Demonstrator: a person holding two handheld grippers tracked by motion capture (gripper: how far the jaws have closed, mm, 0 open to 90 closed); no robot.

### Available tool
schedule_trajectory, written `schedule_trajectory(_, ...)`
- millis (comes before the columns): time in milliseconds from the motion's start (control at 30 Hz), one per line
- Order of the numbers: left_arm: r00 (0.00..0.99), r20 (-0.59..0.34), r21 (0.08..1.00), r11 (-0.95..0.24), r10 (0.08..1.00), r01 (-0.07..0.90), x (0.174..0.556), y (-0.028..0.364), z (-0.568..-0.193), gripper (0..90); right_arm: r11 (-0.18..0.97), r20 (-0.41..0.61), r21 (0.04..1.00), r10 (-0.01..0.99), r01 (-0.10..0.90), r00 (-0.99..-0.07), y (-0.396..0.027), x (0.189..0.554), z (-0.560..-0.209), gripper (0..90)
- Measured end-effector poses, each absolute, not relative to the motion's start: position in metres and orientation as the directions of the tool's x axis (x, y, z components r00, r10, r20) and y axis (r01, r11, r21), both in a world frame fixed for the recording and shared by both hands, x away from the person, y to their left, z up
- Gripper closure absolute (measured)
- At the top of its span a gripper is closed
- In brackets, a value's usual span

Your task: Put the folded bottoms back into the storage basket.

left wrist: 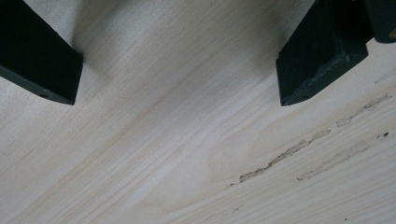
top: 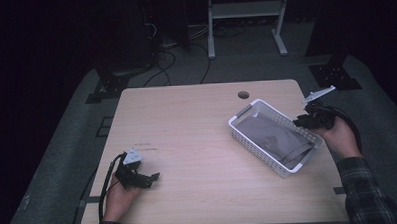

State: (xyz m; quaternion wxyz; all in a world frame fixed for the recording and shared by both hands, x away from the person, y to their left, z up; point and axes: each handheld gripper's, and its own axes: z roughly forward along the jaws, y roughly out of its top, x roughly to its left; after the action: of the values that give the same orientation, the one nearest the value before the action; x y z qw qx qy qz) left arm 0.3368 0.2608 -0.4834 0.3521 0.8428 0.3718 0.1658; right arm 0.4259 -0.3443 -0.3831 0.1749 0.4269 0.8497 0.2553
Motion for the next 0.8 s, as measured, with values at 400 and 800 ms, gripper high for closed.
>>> schedule_trajectory(400,0.669,0.018,0.717,-0.476,0.743,0.510,0.337,0.261,-0.483,0.0,0.462,-0.037,0.576,0.839,0.674,-0.543,-0.355,0.420,-0.392,82.7)
schedule_trajectory(800,0.669,0.018,0.717,-0.476,0.743,0.510,0.337,0.261,-0.483,0.0,0.447,-0.018,0.562,0.848,0.696,-0.530,-0.332,0.420,-0.391,84.0)
